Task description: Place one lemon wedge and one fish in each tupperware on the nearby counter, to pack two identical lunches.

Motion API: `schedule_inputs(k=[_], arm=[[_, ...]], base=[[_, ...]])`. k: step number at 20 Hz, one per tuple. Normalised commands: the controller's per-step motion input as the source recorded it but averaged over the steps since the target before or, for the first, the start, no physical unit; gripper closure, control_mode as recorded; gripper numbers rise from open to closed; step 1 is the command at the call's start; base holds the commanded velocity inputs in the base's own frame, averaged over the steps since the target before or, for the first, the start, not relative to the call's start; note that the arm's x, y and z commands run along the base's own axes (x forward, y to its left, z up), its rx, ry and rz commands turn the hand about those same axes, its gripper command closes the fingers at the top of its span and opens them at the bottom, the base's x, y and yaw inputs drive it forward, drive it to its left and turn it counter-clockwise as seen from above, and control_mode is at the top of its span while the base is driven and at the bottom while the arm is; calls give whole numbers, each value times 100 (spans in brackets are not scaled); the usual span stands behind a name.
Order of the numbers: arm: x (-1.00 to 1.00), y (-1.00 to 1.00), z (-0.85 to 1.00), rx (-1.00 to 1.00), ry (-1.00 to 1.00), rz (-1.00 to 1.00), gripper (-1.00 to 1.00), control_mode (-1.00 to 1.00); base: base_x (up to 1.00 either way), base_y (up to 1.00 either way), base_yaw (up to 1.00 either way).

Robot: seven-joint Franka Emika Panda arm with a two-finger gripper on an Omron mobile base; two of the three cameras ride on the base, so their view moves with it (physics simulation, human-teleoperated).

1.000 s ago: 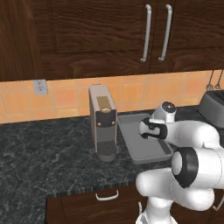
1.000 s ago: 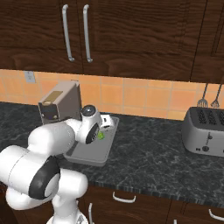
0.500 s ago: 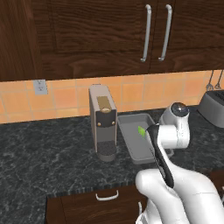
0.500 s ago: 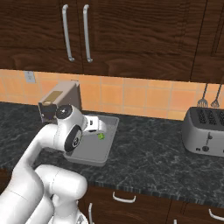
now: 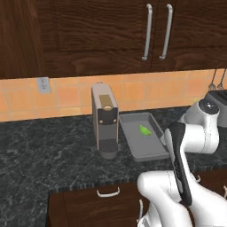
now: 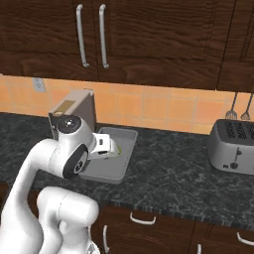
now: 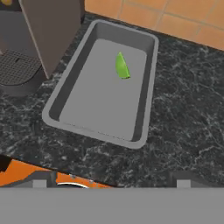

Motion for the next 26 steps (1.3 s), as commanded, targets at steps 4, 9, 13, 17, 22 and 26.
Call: schedule_inputs(k=[4,9,13,17,22,26], arm=[[0,0,0,0,0,0,-100,100],[0,0,0,0,0,0,-100,100],[0,0,0,0,0,0,-100,100],[0,0,0,0,0,0,-100,100],[0,0,0,0,0,0,-100,100],[0,0,0,0,0,0,-100,100]], base=[[-100,-75,7],[-61,-100,-15],[-26,-100,-13],[-39,-100,-10],[-53,-100,-12],[-21,-100,-17]])
